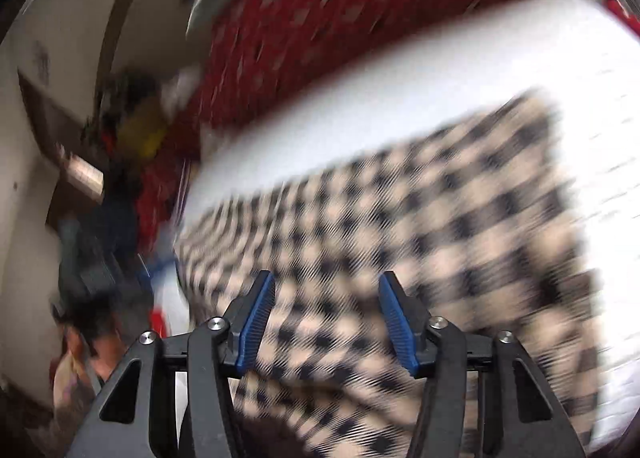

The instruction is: Fold large clothes

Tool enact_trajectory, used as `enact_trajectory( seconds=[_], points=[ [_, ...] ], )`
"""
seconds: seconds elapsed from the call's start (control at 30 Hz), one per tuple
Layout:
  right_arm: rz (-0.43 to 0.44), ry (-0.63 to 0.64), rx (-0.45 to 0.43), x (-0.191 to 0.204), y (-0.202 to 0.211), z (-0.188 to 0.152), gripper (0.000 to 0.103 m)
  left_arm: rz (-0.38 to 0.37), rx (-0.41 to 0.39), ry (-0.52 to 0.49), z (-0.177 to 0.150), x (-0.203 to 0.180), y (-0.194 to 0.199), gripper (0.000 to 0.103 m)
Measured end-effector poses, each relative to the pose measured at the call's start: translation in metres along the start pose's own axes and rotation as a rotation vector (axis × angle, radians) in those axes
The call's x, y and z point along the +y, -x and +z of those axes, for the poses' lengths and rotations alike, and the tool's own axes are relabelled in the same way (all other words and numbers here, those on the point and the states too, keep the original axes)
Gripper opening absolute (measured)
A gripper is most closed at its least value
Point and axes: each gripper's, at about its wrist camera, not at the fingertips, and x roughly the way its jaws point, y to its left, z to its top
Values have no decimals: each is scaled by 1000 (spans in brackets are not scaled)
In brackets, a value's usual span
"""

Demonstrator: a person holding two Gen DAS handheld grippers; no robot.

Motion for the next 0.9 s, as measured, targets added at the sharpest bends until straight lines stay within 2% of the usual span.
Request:
enact_trajectory(
  seconds=[0.03, 0.07, 0.1, 0.13, 0.23, 0.3, 0.33, 0.37, 0.4, 0.43, 0.47, 0.5, 0.57, 0.6, 0.7, 0.73, 0.8, 0.87, 0.9],
  points=[
    [-59, -2, -20, -8, 5, 1, 55, 2, 38, 37, -2, 7, -12, 28],
    [-148, 5, 4, -22, 2, 2, 52, -37, 22, 96, -2, 14, -12, 28],
    [-225, 1, 74, -38, -6, 2, 44, -55, 24, 125, -1, 17, -7, 28],
    [-244, -22, 132, -50, -10, 0, 30, -80, 29, 153, -1, 18, 3, 28],
    [-156, -77, 66, -57, 25, -5, 39, -149, -7, 136, -12, 13, 29, 28],
    [-71, -46, 25, -52, 46, -13, 43, -182, -22, 110, -26, 8, 39, 36],
    [-37, -15, 12, -48, 54, -20, 47, -191, -21, 110, -30, 6, 37, 48],
    [-24, 16, 18, -45, 56, -29, 51, -180, -6, 114, -40, 7, 29, 51],
    [-35, 43, 40, -39, 51, -39, 52, -159, 12, 114, -45, 9, 20, 51],
    [-85, 78, 92, -42, 41, -46, 51, -125, 49, 115, -49, 8, 7, 51],
    [-164, 113, 160, -44, 27, -56, 46, -99, 106, 125, -56, 13, -8, 49],
    [-234, 157, 214, -45, 14, -66, 45, -107, 105, 135, -60, 16, -10, 48],
    [-278, 227, 174, -27, 21, -68, 47, -138, 91, 150, -61, 19, -1, 49],
    [-267, 231, 165, -20, 27, -68, 46, -149, 95, 155, -61, 20, 1, 49],
    [-134, 264, 67, -1, 52, -67, 47, -157, 113, 170, -69, 36, 7, 49],
    [-108, 274, 64, 1, 53, -67, 49, -161, 117, 172, -75, 41, 9, 49],
    [-92, 262, 129, -3, 36, -73, 49, -161, 131, 167, -80, 42, 5, 49],
    [-174, 259, 284, -18, 1, -89, 48, -168, 133, 152, -82, 40, 12, 49],
    [-216, 293, 297, -21, -6, -96, 47, -184, 126, 151, -82, 39, 16, 49]
  ],
)
